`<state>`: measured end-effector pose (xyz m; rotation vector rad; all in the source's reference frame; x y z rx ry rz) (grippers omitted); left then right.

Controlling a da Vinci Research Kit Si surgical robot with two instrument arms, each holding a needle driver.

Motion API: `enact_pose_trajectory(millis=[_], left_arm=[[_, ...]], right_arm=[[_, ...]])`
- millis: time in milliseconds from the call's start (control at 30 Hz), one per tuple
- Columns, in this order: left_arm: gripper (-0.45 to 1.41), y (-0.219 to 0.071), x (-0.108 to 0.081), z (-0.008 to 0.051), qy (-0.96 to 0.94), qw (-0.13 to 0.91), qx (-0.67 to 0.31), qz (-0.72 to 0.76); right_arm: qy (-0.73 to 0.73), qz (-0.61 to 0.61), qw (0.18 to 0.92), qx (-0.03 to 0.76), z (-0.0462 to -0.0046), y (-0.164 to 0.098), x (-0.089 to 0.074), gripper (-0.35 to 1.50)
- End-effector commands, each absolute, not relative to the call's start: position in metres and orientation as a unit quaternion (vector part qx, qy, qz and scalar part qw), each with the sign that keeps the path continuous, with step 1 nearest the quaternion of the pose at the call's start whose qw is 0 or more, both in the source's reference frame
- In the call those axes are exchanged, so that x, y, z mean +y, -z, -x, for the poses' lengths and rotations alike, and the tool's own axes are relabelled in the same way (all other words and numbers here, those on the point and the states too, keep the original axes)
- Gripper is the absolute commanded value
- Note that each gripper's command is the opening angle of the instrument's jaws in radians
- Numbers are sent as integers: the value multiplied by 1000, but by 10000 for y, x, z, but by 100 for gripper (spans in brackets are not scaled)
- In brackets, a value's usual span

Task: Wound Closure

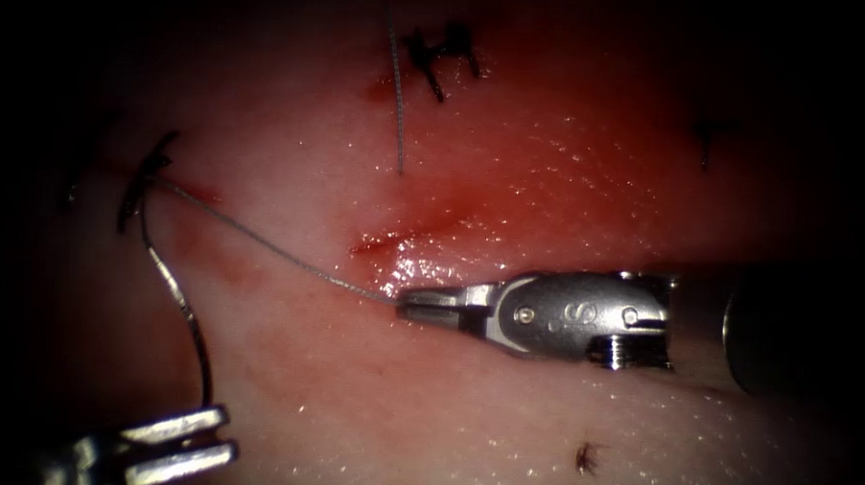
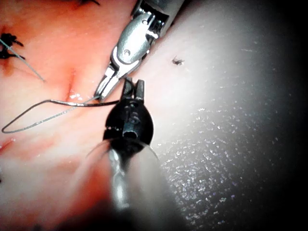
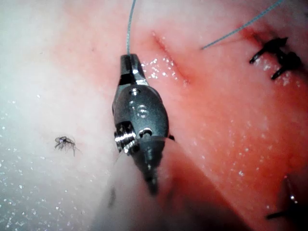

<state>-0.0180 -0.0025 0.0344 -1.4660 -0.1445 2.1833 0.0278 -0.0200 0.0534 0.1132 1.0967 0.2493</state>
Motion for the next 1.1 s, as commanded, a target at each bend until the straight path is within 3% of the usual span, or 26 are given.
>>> enact_pose_trajectory(millis=[33, 700, 733, 767, 933, 1100], left_arm=[[-45, -352, -29, 186, -802, 251, -55, 539], [-45, -377, -30, 186, -805, 249, -44, 537], [-45, -376, -30, 187, -805, 249, -44, 537], [-45, -376, -30, 187, -805, 249, -44, 537], [-45, -376, -30, 187, -805, 249, -44, 537], [-45, -375, -28, 185, -805, 249, -46, 537]], right_arm=[[-111, -64, 847, 516, -281, -529, -219, -35], [-106, -119, 836, 525, -296, -440, -293, -35], [-116, -107, 842, 517, -297, -448, -285, 41], [-124, -98, 842, 517, -296, -453, -280, 84], [-146, -79, 826, 538, -289, -457, -270, 133], [-154, -78, 818, 549, -284, -445, -268, 136]])
